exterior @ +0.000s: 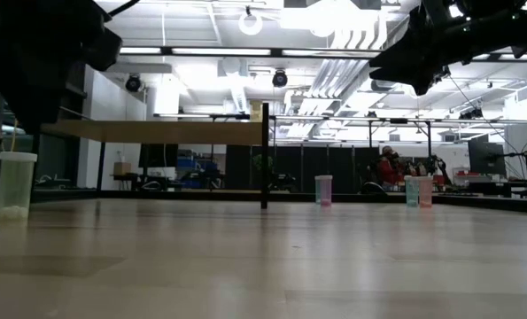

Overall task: Pick and place medicine bottles onto shelf by color
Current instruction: Put the left yellow pill bottle on the shelf

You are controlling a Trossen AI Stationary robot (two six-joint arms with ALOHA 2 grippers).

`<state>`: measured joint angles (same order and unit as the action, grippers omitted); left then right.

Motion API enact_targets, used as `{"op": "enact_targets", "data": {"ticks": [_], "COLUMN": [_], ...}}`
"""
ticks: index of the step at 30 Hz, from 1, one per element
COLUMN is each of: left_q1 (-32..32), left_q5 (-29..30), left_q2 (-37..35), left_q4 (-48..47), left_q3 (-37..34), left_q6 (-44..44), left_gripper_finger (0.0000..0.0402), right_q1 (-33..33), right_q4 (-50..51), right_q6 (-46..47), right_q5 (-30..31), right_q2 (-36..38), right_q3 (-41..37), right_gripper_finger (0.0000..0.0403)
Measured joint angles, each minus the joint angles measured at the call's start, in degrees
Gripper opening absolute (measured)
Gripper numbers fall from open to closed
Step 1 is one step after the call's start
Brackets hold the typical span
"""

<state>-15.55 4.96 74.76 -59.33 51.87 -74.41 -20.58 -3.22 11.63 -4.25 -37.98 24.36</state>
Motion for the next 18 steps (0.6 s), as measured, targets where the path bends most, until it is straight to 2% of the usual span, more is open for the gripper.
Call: {"op": "enact_targets", "data": {"ticks": [18], "left_q1": [-2.2], "left_q5": [-2.4], "left_q2": [9.3], "left_q4": [3.5], "left_q3": [-0.1], "left_q6": [-0.4], "left_gripper_finger": [0.0259], "right_q1": [0.0], "right_q4": [0.0], "right_q6": [0.3], "right_q5": [0.0], "right_q2": [0.0], "right_q3": [0.0], "right_gripper_finger": [0.0147]}}
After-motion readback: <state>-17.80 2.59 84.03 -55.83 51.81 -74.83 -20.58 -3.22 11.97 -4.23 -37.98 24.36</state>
